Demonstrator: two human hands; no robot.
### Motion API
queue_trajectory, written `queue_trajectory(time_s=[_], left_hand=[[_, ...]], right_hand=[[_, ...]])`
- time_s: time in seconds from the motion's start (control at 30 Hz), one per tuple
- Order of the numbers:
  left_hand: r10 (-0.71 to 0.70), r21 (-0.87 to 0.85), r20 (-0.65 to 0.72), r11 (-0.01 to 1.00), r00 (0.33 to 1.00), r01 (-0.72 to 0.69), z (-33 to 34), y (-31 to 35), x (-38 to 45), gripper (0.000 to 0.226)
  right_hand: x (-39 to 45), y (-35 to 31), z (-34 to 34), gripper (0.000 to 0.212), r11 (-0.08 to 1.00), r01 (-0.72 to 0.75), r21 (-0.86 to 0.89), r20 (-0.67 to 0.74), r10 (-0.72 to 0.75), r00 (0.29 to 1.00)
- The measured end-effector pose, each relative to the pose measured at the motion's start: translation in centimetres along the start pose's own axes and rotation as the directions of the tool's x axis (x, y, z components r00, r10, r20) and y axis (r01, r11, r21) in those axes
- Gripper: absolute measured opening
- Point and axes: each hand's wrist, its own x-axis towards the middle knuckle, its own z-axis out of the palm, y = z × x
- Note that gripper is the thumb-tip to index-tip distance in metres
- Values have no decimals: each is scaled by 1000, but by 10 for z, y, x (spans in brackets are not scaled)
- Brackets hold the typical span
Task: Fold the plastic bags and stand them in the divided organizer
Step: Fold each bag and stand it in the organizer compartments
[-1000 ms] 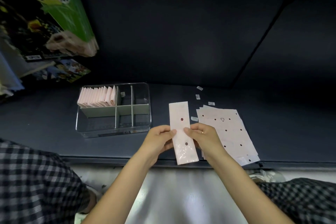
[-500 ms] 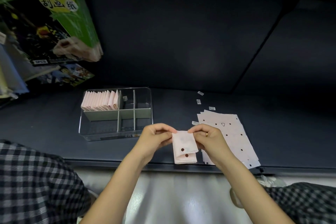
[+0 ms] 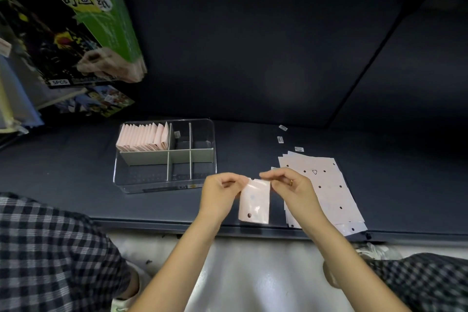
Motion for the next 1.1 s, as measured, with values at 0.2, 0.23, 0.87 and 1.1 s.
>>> queue_trajectory(time_s=[0.2, 0.23, 0.87, 1.1], left_hand=[[253, 276, 95, 923, 963, -270, 5, 2, -5, 30], [253, 276, 105, 922, 962, -272, 5, 0, -4, 28], [-163, -102, -94, 983, 982, 153, -27, -29, 11, 16], [-304, -296, -133, 921, 943, 255, -39, -40, 20, 14]], right_hand=[[1, 1, 5, 22, 977, 44, -208, 80, -28, 996], [2, 1, 4, 22, 977, 45, -209, 63, -32, 998], [-1, 20, 43, 12, 897, -396, 195, -43, 412, 910], [18, 22, 61, 12, 912, -390, 128, -74, 401, 913]])
